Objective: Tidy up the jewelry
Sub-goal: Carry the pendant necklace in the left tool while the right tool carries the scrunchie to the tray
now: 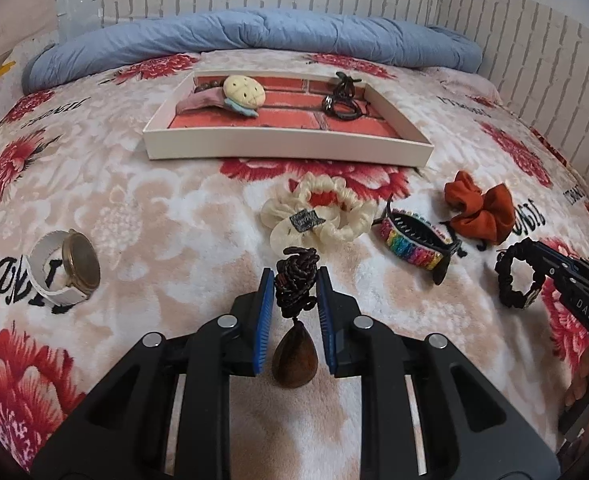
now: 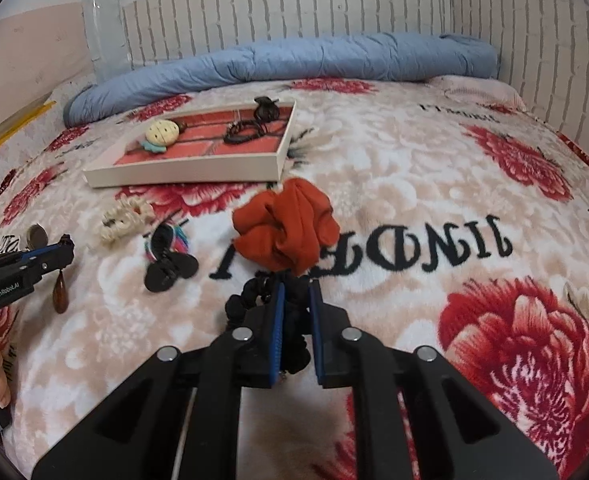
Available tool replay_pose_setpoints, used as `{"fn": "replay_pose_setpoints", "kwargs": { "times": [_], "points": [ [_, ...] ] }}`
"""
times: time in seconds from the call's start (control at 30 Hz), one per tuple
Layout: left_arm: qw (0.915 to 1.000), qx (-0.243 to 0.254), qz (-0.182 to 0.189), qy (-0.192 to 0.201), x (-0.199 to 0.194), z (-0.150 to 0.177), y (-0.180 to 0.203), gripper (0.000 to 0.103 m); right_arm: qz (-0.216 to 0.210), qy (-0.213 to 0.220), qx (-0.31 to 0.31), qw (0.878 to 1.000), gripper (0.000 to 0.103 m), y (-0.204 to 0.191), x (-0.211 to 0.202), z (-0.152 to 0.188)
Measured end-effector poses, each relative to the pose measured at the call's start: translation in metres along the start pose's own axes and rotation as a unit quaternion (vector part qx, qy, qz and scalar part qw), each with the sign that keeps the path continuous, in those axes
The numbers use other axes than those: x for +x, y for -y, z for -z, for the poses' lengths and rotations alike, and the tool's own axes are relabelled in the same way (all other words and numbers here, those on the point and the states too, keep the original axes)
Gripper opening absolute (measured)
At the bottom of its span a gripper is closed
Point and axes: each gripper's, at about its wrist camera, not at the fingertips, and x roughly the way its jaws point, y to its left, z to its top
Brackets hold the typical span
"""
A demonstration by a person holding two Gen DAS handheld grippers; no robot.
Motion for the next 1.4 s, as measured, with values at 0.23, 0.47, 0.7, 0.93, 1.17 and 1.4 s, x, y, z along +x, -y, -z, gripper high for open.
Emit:
{"fn": "replay_pose_setpoints", "kwargs": {
  "times": [0.23,0.47,0.7,0.93,1.17,1.4],
  "points": [
    [0.9999,0.008,0.000,0.015,-0.008,-0.013,0.000,0.020,-0.007,0.024,-0.016,1.000,0.013,-0.014,-0.011,-0.022],
    [0.9992,0.015,-0.003,0.036,-0.015,-0.037,-0.003,0.020,-0.005,0.051,-0.022,0.998,0.013,-0.029,-0.015,-0.055],
    [0.9978,0.007,-0.006,0.066,-0.015,-0.081,-0.016,0.020,-0.012,0.076,-0.027,0.997,0.013,-0.045,-0.004,-0.101],
    [0.9964,-0.008,-0.006,0.084,0.003,-0.129,-0.035,0.020,-0.023,0.078,-0.021,0.996,0.013,-0.062,0.032,-0.145],
    [0.9960,-0.030,-0.011,0.083,0.039,-0.177,-0.054,0.020,-0.032,0.069,-0.011,0.997,0.013,-0.076,0.077,-0.175],
    [0.9955,-0.032,-0.041,0.079,0.081,-0.189,-0.063,0.020,-0.021,0.061,-0.013,0.998,0.013,-0.084,0.122,-0.188]
  ]
}}
